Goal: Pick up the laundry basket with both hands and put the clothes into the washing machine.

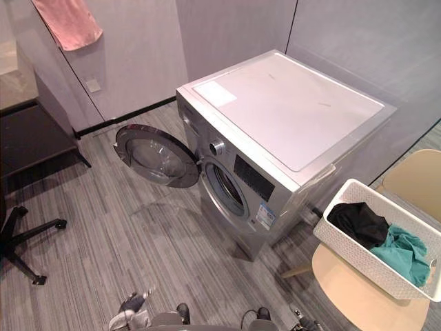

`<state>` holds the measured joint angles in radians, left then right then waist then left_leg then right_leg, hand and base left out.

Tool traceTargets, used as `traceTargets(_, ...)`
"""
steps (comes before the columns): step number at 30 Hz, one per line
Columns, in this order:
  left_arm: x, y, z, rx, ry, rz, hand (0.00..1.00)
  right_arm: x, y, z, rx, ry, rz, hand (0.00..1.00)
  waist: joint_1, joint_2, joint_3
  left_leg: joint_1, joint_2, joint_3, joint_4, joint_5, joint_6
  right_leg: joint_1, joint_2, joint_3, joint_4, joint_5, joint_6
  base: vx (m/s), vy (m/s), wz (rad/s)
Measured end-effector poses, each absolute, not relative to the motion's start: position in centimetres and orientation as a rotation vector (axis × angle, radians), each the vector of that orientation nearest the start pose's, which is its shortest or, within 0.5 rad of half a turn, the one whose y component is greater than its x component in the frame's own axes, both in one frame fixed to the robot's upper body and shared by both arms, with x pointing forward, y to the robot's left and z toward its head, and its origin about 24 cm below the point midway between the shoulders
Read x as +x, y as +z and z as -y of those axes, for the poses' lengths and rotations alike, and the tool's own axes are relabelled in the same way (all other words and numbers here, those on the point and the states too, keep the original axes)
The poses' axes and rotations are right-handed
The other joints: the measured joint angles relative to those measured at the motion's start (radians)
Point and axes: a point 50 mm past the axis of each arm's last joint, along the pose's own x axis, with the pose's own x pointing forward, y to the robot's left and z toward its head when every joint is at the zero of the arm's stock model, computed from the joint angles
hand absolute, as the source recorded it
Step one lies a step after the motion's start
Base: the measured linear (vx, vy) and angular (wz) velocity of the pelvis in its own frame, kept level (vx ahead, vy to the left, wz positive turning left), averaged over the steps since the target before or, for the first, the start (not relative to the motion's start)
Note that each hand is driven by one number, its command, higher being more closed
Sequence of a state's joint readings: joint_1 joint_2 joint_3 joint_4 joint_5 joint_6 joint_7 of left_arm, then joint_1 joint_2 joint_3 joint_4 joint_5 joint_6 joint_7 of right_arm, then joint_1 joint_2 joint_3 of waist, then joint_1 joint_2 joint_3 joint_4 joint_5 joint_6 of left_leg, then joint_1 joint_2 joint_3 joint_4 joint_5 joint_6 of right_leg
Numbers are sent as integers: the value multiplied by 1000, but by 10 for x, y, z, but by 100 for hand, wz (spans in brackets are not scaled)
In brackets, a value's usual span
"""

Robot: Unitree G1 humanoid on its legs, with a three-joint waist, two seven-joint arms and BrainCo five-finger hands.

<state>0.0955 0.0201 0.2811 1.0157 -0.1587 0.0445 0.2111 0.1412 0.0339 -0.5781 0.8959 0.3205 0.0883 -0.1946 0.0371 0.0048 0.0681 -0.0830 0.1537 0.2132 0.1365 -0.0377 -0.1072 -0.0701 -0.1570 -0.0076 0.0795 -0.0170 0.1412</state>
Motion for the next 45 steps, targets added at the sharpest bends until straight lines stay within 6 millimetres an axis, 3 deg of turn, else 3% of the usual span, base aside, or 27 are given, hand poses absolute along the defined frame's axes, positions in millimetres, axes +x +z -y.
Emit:
traceTargets(5, 56, -170, -209, -192, 611, -1265, 0, 68, -163, 225, 453, -859, -1121, 0, -24, 8, -8, 100, 3, 48, -107, 0, -3, -4, 38, 96, -20, 22, -18, -8, -37, -58)
traceTargets(9, 56, -170, -208, -171, 581, -1272, 0, 56, -165, 231, 431, -876, -1160, 0, -30, 13, -18, 116, 1, 48, -106, 0, -3, -4, 43, 121, -32, 24, -18, 22, -4, -26)
traceTargets(14, 60, -169, -211, -145, 569, -1263, 0, 34, -170, 226, 499, -927, -1220, 0, -66, 21, -23, 116, 13, 35, -107, 19, -24, 5, 56, 118, -34, 25, -15, 79, -24, -2)
traceTargets(17, 60, -169, -213, -158, 589, -1258, 0, 15, -173, 222, 571, -1017, -1248, 0, -78, 19, -8, 113, 67, 37, -1, -34, -52, 40, 95, 117, -14, 0, -40, 80, -63, -8)
traceTargets(18, 59, -168, -215, -172, 610, -1250, 0, 7, -173, 220, 603, -1056, -1254, 0, -78, 21, -1, 109, 107, 40, 80, -69, -61, 61, 125, 122, -3, -12, -56, 88, -135, -23)
traceTargets(20, 64, -166, -217, -175, 615, -1219, 0, -1, -174, 214, 635, -1088, -1257, 0, -80, 18, 10, 67, 154, 41, 233, -90, -29, 85, 155, 125, 11, -25, -73, 55, -148, -23)
traceTargets(21, 73, -165, -210, -196, 605, -1188, 0, -2, -174, 212, 618, -1072, -1260, 0, -77, 28, 17, 28, 191, 29, 368, -108, 2, 84, 183, 151, 35, -35, -87, -1, -98, -33)
traceTargets(22, 77, -164, -205, -213, 600, -1173, 0, 2, -173, 213, 594, -1047, -1258, 0, -72, 20, 21, 1, 195, 7, 429, -129, 6, 83, 191, 169, 47, -38, -91, -25, -27, -75)
traceTargets(24, 82, -164, -191, -245, 574, -1158, 0, 17, -170, 224, 554, -1026, -1202, 0, -56, 53, 25, -42, 60, -154, 485, -215, -35, 31, 195, 240, 95, -58, -85, -52, 118, -108)
traceTargets(25, 78, -166, -187, -254, 571, -1172, 0, 31, -167, 230, 543, -1012, -1150, 0, -54, 76, 28, -21, -9, -218, 434, -267, 16, 5, 209, 293, 114, -63, -79, -52, 155, -118)
traceTargets(26, 76, -166, -185, -257, 572, -1180, 0, 35, -165, 232, 539, -1008, -1130, 0, -55, 83, 24, 20, -20, -248, 353, -298, 43, -3, 217, 322, 123, -64, -69, 5, 155, -124)
traceTargets(29, 73, -166, -186, -271, 591, -1180, 0, 50, -164, 223, 505, -935, -1122, 0, -52, 57, 29, 64, -32, -154, 288, -306, 39, -48, 219, 403, 166, -65, -55, -20, 112, -93)
traceTargets(33, 77, -165, -189, -246, 581, -1173, 0, 65, -161, 215, 469, -845, -1091, 0, -74, 25, 14, 83, -49, -71, 220, -292, 44, -103, 211, 450, 184, -59, -47, 7, 74, -58)
traceTargets(34, 80, -165, -191, -230, 571, -1168, 0, 65, -161, 213, 478, -845, -1079, 0, -71, 18, 15, 96, -48, -41, 196, -284, 43, -126, 219, 447, 209, -57, -44, 70, 29, -77)
traceTargets(37, 84, -164, -191, -219, 559, -1164, 0, 69, -160, 210, 489, -841, -1062, 0, -61, 15, 19, 133, -26, 30, 154, -271, 36, -189, 218, 290, 280, -48, -56, 114, -19, -67)
traceTargets(38, 86, -164, -190, -216, 554, -1161, 0, 69, -160, 210, 491, -846, -1062, 0, -63, 17, 20, 151, -17, 37, 146, -266, 27, -203, 213, 220, 304, -51, -72, 210, -76, -12)
traceTargets(39, 95, -162, -190, -213, 541, -1140, 0, 66, -160, 212, 487, -855, -1068, 0, -77, 10, 26, 167, -15, 29, 146, -261, 18, -215, 185, 110, 358, -83, -127, 162, -80, 26)
traceTargets(41, 113, -158, -185, -230, 524, -1098, 0, 58, -161, 212, 476, -864, -1086, 0, -82, 2, 26, 168, -10, 3, 201, -256, 12, -201, 190, 34, 395, -73, -165, 163, -105, 17)
traceTargets(43, 115, -158, -182, -244, 518, -1094, 0, 59, -161, 213, 461, -857, -1086, 0, -74, 6, 28, 180, 18, 14, 203, -228, 35, -176, 203, 36, 357, -55, -163, 91, -147, -36)
traceTargets(44, 114, -159, -173, -255, 500, -1100, 0, 64, -159, 218, 460, -861, -1078, 0, -80, 43, 25, 209, 45, 36, 150, -221, 38, -192, 189, 1, 396, -86, -164, 58, -132, -28)
traceTargets(45, 118, -158, -170, -243, 480, -1095, 0, 63, -159, 220, 464, -870, -1082, 0, -83, 28, 24, 230, 33, 47, 122, -222, 37, -210, 135, -36, 469, -133, -167, 65, -97, -15)
